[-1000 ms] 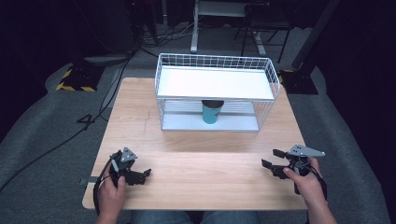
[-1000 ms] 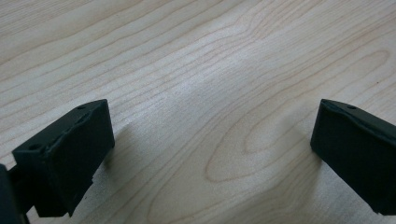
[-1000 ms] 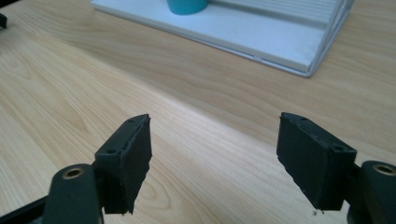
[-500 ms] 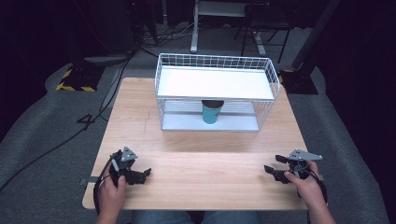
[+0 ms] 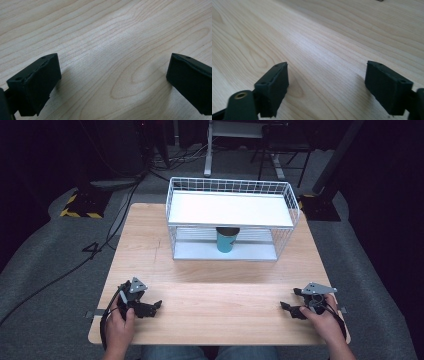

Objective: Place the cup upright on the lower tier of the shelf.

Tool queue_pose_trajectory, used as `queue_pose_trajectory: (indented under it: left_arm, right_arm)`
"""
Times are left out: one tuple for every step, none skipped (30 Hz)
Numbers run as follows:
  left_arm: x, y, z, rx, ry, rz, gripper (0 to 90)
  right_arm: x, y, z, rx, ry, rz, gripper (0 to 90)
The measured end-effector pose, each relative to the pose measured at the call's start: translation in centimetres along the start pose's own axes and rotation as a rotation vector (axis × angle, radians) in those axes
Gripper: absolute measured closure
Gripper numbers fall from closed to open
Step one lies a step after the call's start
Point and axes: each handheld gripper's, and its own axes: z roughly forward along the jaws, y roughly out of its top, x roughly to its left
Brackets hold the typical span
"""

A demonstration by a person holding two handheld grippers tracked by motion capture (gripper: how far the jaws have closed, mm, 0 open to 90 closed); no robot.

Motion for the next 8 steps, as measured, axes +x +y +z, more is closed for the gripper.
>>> queue_pose_trajectory:
  left_arm:
    - [0.0,-0.01,0.02,-0.002,0.0,0.0,0.0]
    - [0.0,-0.01,0.01,-0.002,0.0,0.0,0.0]
    - [0.0,0.0,0.0,0.0,0.0,0.0,0.0]
    - [0.0,0.0,0.0,0.0,0.0,0.0,0.0]
    - [0.0,-0.01,0.02,-0.003,0.0,0.0,0.0]
    - [-0.01,0.0,0.06,-0.005,-0.001,-0.003,0.0]
    - [-0.01,0.0,0.06,-0.005,-0.001,-0.003,0.0]
    - [-0.02,0.0,0.06,-0.006,-0.001,-0.003,0.0]
  right_arm:
    - [0.05,0.05,0.07,0.004,-0.007,0.011,10.5]
    - [0.05,0.07,0.12,0.006,-0.011,0.013,8.8]
    - [0.07,0.1,0.18,0.012,-0.02,0.022,7.2]
    - [0.07,0.1,0.18,0.012,-0.02,0.022,7.2]
    - [0.06,0.14,0.25,0.019,-0.032,0.031,4.7]
    - [0.06,0.15,0.27,0.022,-0.034,0.036,4.2]
    - [0.06,0.15,0.27,0.022,-0.034,0.036,4.2]
    - [0.06,0.15,0.27,0.023,-0.037,0.037,4.0]
